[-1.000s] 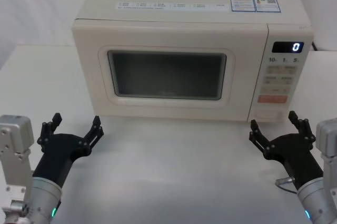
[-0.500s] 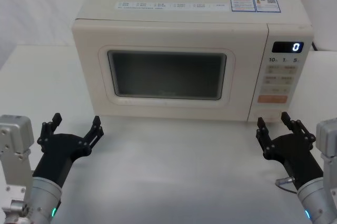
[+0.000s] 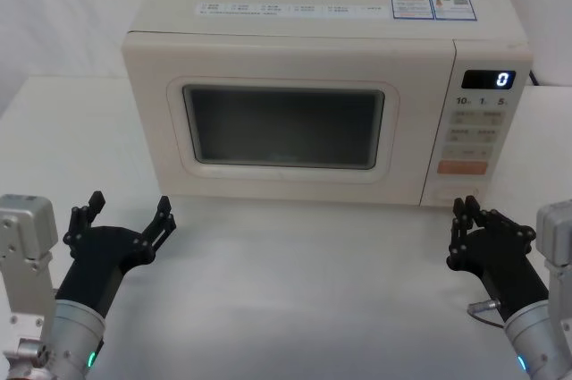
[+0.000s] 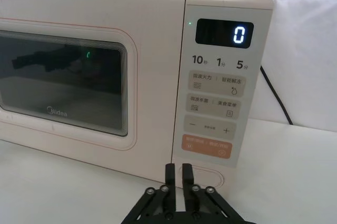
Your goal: Press the button to open the microwave door with one hand; close the microwave door with the other hand.
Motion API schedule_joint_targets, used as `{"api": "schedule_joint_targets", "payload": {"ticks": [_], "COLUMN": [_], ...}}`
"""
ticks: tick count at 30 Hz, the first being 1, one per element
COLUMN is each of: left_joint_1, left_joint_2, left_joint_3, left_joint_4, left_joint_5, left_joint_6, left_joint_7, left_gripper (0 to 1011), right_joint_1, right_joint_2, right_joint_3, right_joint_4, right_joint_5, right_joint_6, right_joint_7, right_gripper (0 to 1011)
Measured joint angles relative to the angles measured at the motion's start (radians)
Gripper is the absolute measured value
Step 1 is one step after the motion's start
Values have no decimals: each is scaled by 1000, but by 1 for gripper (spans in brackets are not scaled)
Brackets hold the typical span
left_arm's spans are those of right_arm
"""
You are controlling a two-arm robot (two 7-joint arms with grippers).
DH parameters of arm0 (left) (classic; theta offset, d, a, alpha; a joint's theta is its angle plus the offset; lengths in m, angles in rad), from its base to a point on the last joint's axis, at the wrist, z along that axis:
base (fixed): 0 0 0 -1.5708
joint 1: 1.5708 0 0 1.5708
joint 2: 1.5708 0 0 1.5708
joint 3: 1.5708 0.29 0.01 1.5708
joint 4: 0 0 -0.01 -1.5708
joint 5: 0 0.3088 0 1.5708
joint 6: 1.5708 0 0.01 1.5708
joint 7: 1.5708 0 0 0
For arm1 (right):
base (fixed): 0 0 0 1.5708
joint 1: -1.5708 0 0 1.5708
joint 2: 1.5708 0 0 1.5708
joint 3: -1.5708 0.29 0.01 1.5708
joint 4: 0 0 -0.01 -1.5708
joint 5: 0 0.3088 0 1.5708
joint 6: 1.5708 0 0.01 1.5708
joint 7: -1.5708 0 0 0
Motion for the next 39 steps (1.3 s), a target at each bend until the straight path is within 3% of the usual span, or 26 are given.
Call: {"api": "schedule_joint_targets", "payload": {"ticks": [4, 32, 39], "left_joint_1": [0, 0, 0], "left_joint_2": [0, 0, 0], "left_joint_3": [0, 0, 0], "left_joint_4": [0, 0, 0], "left_joint_5": [0, 0, 0], "left_joint_6": [0, 0, 0], "left_joint_7": [0, 0, 0], "left_gripper": [1001, 1001, 1001], "right_joint_1": [0, 0, -5], "right_joint_2": [0, 0, -12], "right_joint_3": [0, 0, 31], "right_joint_4": [0, 0, -16], "right_joint_5": [0, 0, 9], "right_joint_6": [0, 0, 47], "right_joint_7": [0, 0, 25], "right_gripper": [0, 0, 0]}}
